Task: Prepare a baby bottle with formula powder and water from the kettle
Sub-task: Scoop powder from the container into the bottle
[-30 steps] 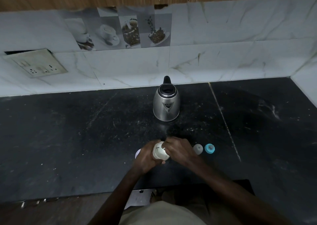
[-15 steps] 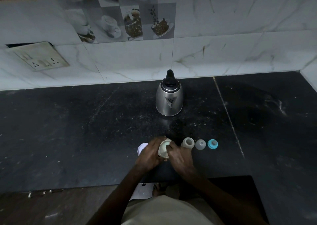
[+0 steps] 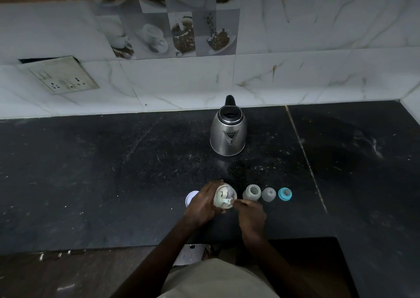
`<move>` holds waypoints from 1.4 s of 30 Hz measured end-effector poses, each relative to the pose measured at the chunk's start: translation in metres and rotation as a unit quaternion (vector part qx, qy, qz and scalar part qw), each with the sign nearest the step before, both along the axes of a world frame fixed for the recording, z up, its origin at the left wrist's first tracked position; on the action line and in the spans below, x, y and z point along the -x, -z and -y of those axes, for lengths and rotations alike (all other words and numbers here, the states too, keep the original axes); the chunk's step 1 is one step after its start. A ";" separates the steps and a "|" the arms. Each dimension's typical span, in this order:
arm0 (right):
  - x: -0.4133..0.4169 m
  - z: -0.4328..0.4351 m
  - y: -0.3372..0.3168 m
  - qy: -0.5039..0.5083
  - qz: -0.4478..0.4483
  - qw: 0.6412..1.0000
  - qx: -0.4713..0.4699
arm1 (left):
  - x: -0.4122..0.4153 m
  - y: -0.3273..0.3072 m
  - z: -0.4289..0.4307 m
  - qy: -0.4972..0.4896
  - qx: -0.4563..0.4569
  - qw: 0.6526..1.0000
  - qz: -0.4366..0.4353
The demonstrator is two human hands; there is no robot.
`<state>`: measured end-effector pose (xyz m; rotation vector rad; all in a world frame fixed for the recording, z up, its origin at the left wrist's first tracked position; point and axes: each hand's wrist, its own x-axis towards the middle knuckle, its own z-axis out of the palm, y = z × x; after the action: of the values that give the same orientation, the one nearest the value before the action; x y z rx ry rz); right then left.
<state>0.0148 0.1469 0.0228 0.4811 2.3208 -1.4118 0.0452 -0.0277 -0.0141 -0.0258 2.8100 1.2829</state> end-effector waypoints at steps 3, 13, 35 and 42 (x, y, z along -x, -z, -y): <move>-0.003 -0.006 0.008 0.059 0.025 0.997 0.037 | -0.001 -0.001 0.000 -0.007 -0.005 1.000 -0.007; -0.007 -0.010 -0.003 -0.011 -0.062 0.998 0.018 | -0.004 -0.008 0.001 -0.045 -0.006 0.999 -0.007; 0.015 -0.053 -0.027 0.216 0.150 0.936 0.235 | -0.004 -0.011 -0.001 -0.139 -0.019 0.986 0.094; 0.023 -0.077 -0.045 0.230 0.089 0.948 0.202 | 0.003 -0.024 -0.014 -0.122 -0.025 0.992 0.010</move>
<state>-0.0078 0.2243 0.0680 1.0154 1.7728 -1.9058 0.0423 -0.0142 0.0094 -0.3891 2.8255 1.3906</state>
